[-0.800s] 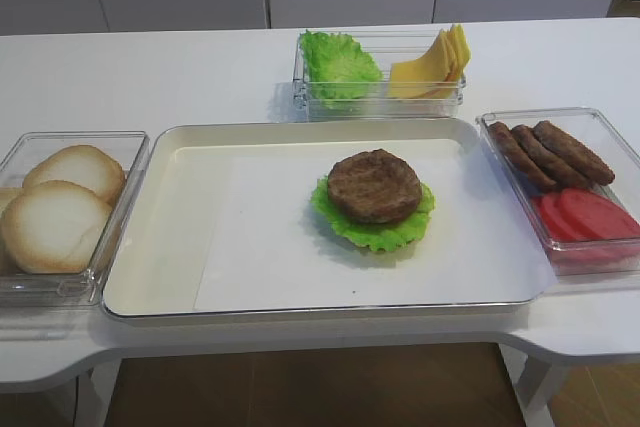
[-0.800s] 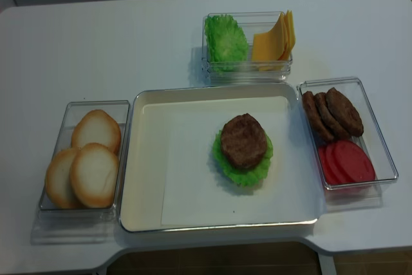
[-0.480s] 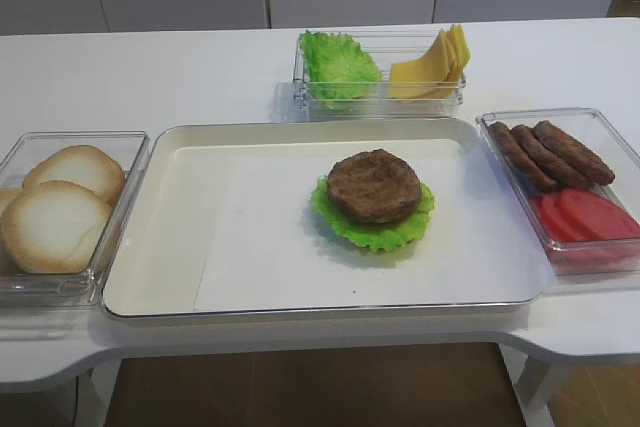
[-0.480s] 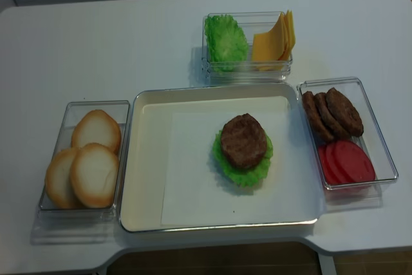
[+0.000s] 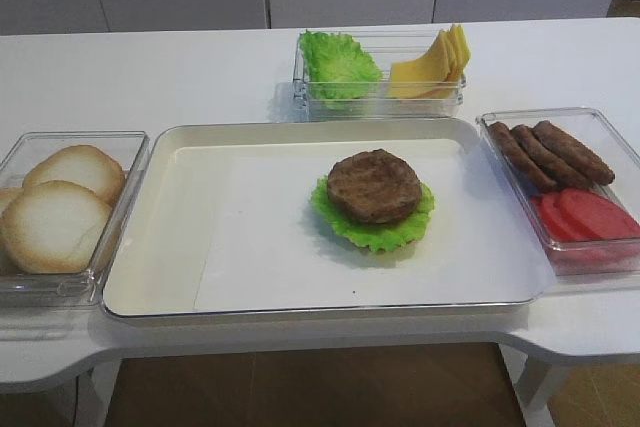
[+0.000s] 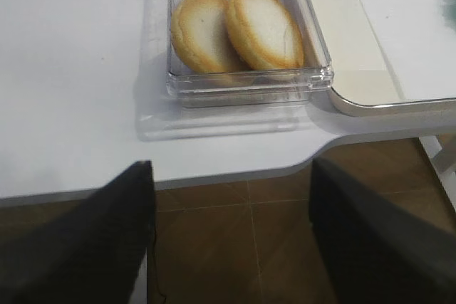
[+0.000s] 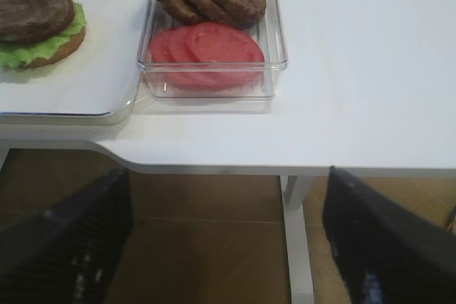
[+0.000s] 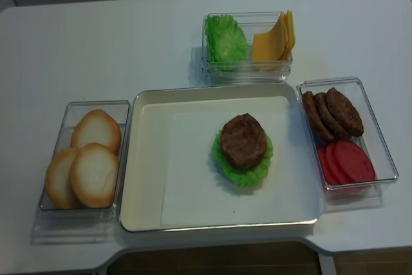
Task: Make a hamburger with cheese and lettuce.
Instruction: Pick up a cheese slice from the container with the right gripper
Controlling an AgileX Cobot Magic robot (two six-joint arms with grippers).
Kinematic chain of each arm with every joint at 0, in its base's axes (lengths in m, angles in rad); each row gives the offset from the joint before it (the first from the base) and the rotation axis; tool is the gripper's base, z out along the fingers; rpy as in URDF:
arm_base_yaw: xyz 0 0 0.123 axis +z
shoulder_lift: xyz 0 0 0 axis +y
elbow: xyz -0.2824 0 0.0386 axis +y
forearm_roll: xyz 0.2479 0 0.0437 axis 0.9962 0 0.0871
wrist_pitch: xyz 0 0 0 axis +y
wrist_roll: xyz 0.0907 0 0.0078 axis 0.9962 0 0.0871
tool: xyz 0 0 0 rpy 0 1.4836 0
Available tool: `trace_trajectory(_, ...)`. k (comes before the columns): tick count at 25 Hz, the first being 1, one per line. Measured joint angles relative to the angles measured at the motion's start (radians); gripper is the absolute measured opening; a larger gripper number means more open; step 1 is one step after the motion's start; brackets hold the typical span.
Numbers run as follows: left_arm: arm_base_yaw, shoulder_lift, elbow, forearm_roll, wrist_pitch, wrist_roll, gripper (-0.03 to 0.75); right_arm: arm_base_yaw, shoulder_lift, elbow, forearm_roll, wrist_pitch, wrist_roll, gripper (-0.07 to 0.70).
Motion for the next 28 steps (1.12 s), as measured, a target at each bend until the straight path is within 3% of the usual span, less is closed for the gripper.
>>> trace_trajectory(28, 0.000, 0.000, 0.000, 0.000, 0.000, 0.002, 0.496, 0.000, 0.000, 0.000, 0.011, -0.005, 0.003, 0.647)
